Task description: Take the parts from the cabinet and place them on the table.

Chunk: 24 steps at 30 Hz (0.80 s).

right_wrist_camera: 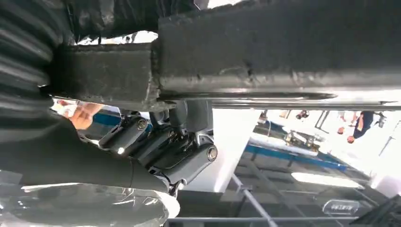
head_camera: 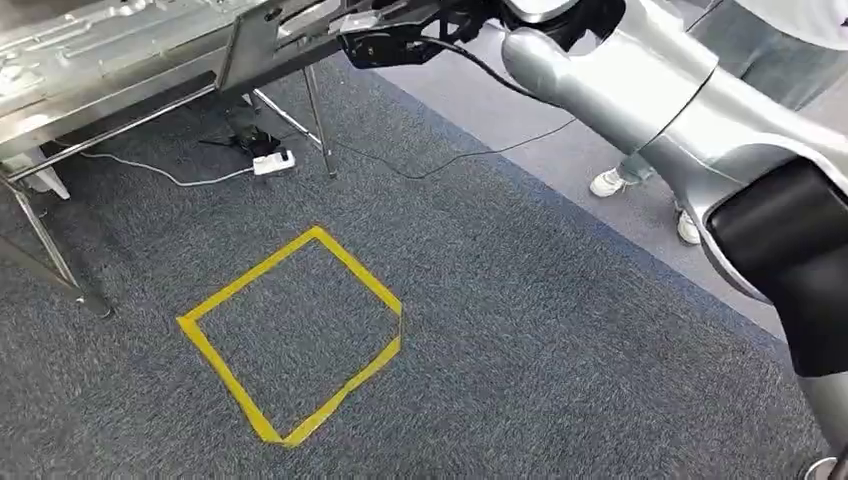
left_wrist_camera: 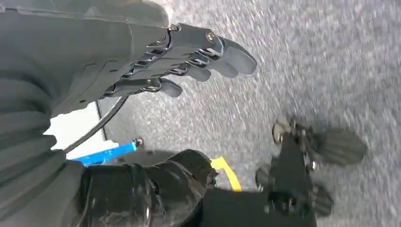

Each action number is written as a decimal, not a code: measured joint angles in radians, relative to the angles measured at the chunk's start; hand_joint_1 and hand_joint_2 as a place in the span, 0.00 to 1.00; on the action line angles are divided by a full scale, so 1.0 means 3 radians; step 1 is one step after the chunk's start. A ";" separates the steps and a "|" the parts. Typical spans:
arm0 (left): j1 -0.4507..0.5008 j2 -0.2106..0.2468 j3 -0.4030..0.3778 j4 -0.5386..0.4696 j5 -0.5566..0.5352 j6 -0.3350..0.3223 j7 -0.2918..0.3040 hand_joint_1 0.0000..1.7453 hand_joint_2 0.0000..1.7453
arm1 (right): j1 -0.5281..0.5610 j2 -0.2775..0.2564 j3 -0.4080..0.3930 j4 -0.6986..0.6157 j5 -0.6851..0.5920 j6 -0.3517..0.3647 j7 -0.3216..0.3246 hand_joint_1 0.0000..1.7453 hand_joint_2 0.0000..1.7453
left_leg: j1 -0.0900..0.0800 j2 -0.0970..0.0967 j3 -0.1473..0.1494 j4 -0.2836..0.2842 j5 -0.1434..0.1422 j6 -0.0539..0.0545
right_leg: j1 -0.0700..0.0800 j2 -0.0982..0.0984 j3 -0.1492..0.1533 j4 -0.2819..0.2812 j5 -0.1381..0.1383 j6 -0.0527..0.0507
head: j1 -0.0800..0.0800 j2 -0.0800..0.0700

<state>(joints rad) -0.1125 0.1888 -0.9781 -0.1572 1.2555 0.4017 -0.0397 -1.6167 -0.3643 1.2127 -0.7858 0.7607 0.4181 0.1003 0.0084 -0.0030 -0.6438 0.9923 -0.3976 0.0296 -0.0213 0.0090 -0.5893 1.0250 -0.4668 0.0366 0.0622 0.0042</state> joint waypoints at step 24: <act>0.0005 0.0022 -0.0025 0.0001 -0.0029 -0.0014 0.0065 0.00 1.00 | 0.0120 -0.0024 0.0001 -0.0073 -0.0074 0.0017 0.0075 1.00 1.00 | 0.0030 -0.0004 -0.0119 0.0219 0.0038 -0.0112 | 0.0013 0.0008 0.0059 -0.0042 0.0028 -0.0117 | -0.0022 0.0000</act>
<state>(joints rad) -0.1110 0.1953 -0.9857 -0.1568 1.2467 0.3975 -0.0202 -1.5807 -0.3716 1.2131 -0.8076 0.7385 0.4231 0.1229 0.0175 -0.0041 -0.6796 1.0579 -0.3863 -0.0038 -0.0173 0.0113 -0.5715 1.0123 -0.4584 0.0014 0.0557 0.0042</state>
